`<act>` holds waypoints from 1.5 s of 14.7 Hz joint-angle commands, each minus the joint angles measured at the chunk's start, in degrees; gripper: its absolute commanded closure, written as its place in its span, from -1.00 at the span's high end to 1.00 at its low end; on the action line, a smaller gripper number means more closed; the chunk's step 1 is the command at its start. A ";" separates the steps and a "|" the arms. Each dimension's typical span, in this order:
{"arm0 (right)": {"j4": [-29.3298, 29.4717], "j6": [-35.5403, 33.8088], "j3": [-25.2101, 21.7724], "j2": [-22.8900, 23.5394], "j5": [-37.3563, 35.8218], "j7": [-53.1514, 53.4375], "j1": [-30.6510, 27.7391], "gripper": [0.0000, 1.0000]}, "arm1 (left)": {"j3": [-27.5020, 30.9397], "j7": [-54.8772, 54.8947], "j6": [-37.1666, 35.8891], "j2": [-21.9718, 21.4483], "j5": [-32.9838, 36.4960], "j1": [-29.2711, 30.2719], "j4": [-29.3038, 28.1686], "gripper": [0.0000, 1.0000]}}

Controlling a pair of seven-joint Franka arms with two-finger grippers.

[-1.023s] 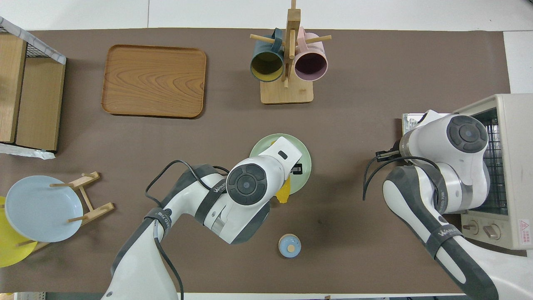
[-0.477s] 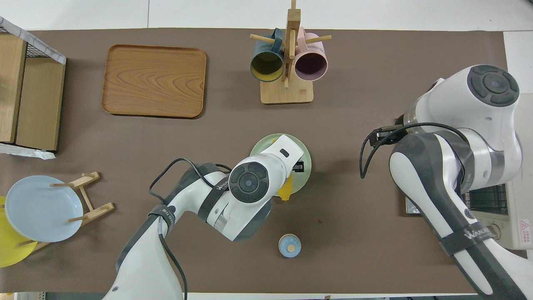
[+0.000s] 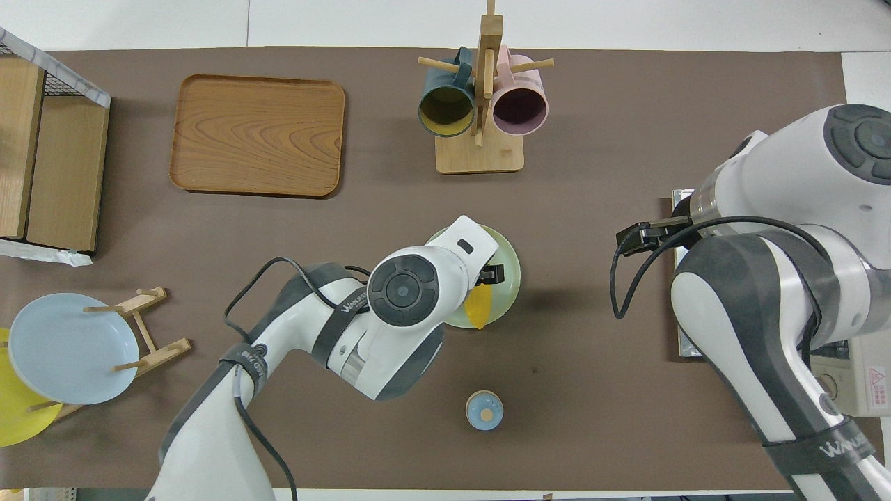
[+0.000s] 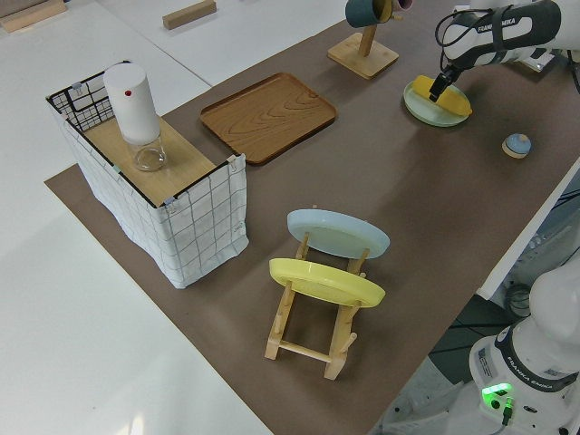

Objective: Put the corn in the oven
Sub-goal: 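Withdraw the left gripper while the right gripper reaches the plate rim, then grasp the green plate rim with the right gripper and lift it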

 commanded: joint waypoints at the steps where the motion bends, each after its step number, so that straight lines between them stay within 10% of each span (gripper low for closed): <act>1: -0.78 3.47 0.61 0.03 0.97 5.99 4.51 1.00 | 0.02 3.15 -7.24 -5.63 0.04 4.42 -0.50 1.00; 9: 15.11 6.46 0.79 15.57 -0.70 30.63 23.41 1.00 | 0.02 17.80 -24.29 -16.26 3.38 24.62 1.34 1.00; 13: 24.70 9.00 0.79 29.10 -10.52 40.48 30.81 1.00 | 0.02 24.95 -38.78 -16.19 3.47 33.78 11.87 1.00; 18: 15.41 20.88 1.22 28.43 -10.90 38.22 31.16 0.28 | 0.11 25.13 -49.42 -17.77 7.07 35.99 17.77 1.00; 22: 11.19 23.33 1.23 27.20 -11.16 35.30 31.16 0.07 | 0.02 25.13 -53.32 -18.82 7.16 36.17 17.35 1.00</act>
